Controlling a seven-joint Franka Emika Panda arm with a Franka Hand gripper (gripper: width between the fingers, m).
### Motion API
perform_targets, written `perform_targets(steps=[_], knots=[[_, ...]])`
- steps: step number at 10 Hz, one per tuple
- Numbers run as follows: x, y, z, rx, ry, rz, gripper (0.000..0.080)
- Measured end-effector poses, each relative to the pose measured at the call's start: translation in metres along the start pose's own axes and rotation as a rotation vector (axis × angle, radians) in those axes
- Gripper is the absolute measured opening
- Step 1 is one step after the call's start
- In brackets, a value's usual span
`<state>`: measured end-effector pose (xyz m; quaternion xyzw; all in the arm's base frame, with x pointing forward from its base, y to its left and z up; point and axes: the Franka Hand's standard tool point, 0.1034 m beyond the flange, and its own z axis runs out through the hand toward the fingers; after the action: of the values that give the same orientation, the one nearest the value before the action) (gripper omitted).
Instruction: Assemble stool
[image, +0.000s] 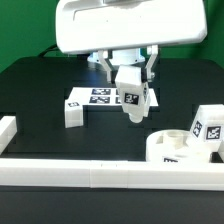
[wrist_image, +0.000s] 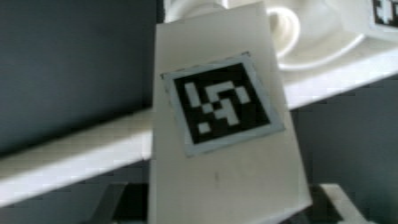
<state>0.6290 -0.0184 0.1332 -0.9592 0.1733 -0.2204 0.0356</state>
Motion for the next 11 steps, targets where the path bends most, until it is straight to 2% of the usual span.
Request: perform_targets(steps=[2, 3, 5, 6, 7, 10, 11], knots=[[-0.005, 0.002, 0.003, -0.012, 0.113, -0.019, 0.0327], [-0.006, 0.001, 0.004, -0.012, 0.111, -0.020, 0.0327], [0.003, -0.012, 0.003, 0.005, 0.132, -0.025, 0.0327], [0.008, -0.024, 0.007, 0.019, 0.165, -0.030, 0.0327], [0.004, -0.032, 0.010, 0.025, 0.142, -0.019, 0.0327], [0.006, -0.030, 0.010, 0.019, 0.151, -0.039, 0.0327], [0.013, -0.026, 0.008, 0.016, 0.208, -0.089, 0.0327]])
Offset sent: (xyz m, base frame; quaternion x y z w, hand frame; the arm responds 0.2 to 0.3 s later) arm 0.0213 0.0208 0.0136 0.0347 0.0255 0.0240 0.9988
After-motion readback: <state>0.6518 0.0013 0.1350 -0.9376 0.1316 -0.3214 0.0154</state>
